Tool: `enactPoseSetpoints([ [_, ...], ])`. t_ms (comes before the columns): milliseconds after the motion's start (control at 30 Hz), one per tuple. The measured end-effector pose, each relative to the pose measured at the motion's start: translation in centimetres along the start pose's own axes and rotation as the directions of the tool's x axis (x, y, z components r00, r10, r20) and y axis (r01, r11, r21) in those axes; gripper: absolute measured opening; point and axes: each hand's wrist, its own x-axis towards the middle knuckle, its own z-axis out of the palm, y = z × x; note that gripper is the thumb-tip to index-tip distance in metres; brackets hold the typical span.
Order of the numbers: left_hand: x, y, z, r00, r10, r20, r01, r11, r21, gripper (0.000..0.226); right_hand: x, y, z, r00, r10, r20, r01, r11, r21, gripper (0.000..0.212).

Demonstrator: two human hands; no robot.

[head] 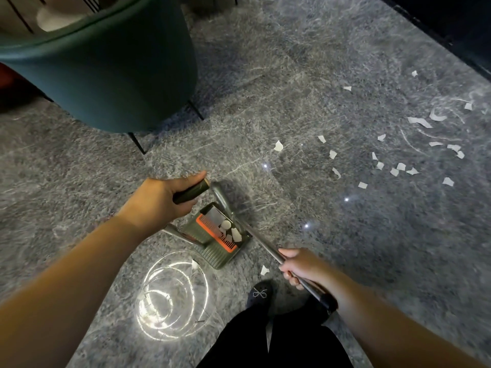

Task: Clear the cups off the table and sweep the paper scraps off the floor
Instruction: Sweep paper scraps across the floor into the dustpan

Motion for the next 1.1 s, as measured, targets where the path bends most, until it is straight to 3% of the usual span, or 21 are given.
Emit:
enactPoseSetpoints([
  [300,-1.0,-0.9,-0.2,0.998,-0.059,-0.004,0.059,0.997,-0.050,0.061,-1.9,-0.9,-0.8,0.999,-0.048,-0.010,0.048,0.994,0.099,0.043],
  [433,-2.2,-1.4,-0.5,0.997,-0.068,-0.022,0.066,0.994,-0.091,0.062,-2.2,-1.0,-0.9,0.996,-0.058,-0.060,0.063,0.994,0.086,0.056],
  [567,-4.5,-2.5,-0.5,0.997,-0.058,-0.041,0.051,0.988,-0.144,0.079,-3.7,-0.4,-1.7,0.994,-0.054,-0.100,0.064,0.993,0.096,0.052],
  [767,-8.5,-3.4,-0.1,0.987,-0.102,-0.123,0.077,0.977,-0.197,0.078,-6.2,2.4,-2.0,0.986,-0.018,-0.168,0.035,0.995,0.098,0.046],
  [900,-11.4,-2.9,0.4,0.989,-0.089,-0.116,0.067,0.981,-0.180,0.079,-7.5,5.5,-1.3,0.979,0.007,-0.203,0.011,0.996,0.088,0.048],
  [1000,-13.6,-2.5,1.2,0.992,-0.069,-0.106,0.051,0.986,-0.160,0.065,-8.4,8.3,-0.3,0.976,0.013,-0.217,0.008,0.995,0.097,0.052],
  [1100,-15.5,-3.2,2.1,0.995,-0.001,-0.104,-0.009,0.996,-0.092,0.075,-9.0,11.1,0.9,0.973,0.038,-0.230,-0.014,0.994,0.106,0.053],
])
